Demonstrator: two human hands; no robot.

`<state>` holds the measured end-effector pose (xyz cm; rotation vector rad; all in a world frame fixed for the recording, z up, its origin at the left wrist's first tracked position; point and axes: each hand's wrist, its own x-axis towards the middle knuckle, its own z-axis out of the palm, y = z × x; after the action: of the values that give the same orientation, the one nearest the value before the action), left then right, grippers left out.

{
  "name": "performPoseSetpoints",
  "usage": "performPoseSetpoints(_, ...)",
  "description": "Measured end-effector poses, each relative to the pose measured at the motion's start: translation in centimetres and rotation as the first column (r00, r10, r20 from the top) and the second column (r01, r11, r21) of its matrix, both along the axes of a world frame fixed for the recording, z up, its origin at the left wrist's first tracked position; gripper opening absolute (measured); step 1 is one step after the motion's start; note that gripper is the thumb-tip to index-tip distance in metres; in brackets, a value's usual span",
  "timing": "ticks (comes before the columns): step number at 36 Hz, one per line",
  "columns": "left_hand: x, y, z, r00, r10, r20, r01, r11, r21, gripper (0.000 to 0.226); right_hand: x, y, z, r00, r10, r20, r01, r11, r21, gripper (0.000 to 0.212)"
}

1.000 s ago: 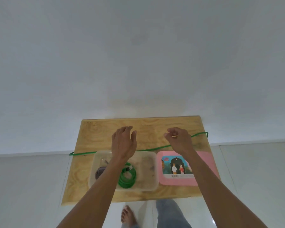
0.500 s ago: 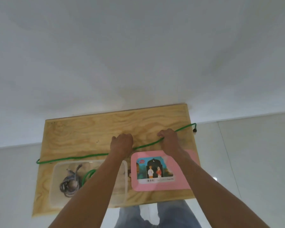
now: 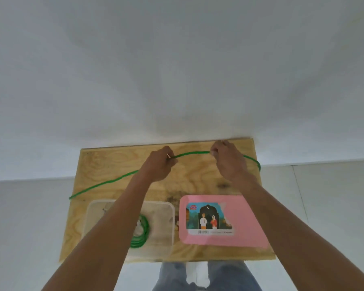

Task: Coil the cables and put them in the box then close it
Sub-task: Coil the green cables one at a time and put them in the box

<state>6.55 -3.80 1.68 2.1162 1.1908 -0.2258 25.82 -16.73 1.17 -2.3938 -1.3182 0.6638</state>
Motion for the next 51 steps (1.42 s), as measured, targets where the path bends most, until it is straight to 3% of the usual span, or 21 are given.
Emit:
performPoseSetpoints(5,-4.3,3.5,4.9,0.996,0.010,0.086,-0.021,0.993,0.119,0.019,0.2,2.4,6.5,0.998,-0.053,0.014,0.047,0.952,0.301,0.013)
performPoseSetpoints(10,-13.7,5.7,7.9,0.973,0.140,0.184,-0.180,0.958,0.224,0.019,-1.5,3.5,12.5,0.987,-0.156,-0.034,0.149,0.828,0.540,0.011)
performPoseSetpoints(14,-19.3,6.2,10.0,0.897,0.268,0.351,-0.354,0.911,0.209,0.024,-4.6,4.2,15.1,0.974,-0.192,-0.122,0.226,0.755,0.615,0.014)
performPoseSetpoints(18,-20.3,6.2,13.4,0.731,0.340,0.592,-0.507,0.851,0.137,0.024,-9.3,5.1,15.8,0.968,-0.174,-0.178,0.244,0.804,0.542,0.027)
performPoseSetpoints(22,-18.9,5.1,17.9,0.522,0.363,0.772,-0.525,0.850,-0.044,0.024,-15.8,5.1,17.0,0.973,-0.062,-0.224,0.176,0.824,0.539,0.043)
performPoseSetpoints(25,-16.9,4.1,21.3,0.322,0.462,0.826,-0.509,0.821,-0.260,0.028,-20.6,4.6,18.1,0.938,0.097,-0.333,0.055,0.906,0.419,0.045)
performPoseSetpoints(27,-15.7,3.7,23.1,0.235,0.521,0.820,-0.469,0.800,-0.374,0.031,-23.2,4.4,18.4,0.914,0.193,-0.358,-0.065,0.938,0.340,0.050)
performPoseSetpoints(29,-14.8,3.3,24.5,0.186,0.555,0.811,-0.411,0.794,-0.448,0.031,-25.1,4.4,18.6,0.899,0.245,-0.363,-0.112,0.930,0.351,0.043)
performPoseSetpoints(33,-14.2,2.9,26.9,0.131,0.571,0.810,-0.293,0.803,-0.519,0.032,-25.9,4.2,19.5,0.901,0.209,-0.379,-0.001,0.877,0.481,0.017)
performPoseSetpoints(36,-14.9,2.5,28.0,0.211,0.539,0.816,-0.163,0.842,-0.514,0.038,-24.8,3.9,21.3,0.877,0.204,-0.435,0.082,0.828,0.554,0.012)
performPoseSetpoints(40,-16.1,1.3,26.9,0.486,0.326,0.811,-0.084,0.941,-0.328,0.054,-22.7,4.0,25.5,0.859,0.200,-0.472,0.173,0.754,0.634,0.010)
performPoseSetpoints(42,-16.2,0.1,26.2,0.582,0.192,0.790,-0.046,0.978,-0.204,0.062,-21.6,4.3,27.9,0.874,0.177,-0.453,0.194,0.728,0.658,0.012)
performPoseSetpoints(45,-15.8,-1.6,26.0,0.602,0.122,0.789,-0.004,0.989,-0.150,0.065,-19.9,4.9,30.9,0.866,0.150,-0.477,0.248,0.700,0.670,0.014)
performPoseSetpoints(51,-13.2,-3.3,27.0,0.585,-0.044,0.809,0.047,0.999,0.021,0.034,-16.3,5.9,34.9,0.750,0.207,-0.628,0.387,0.632,0.671,0.013)
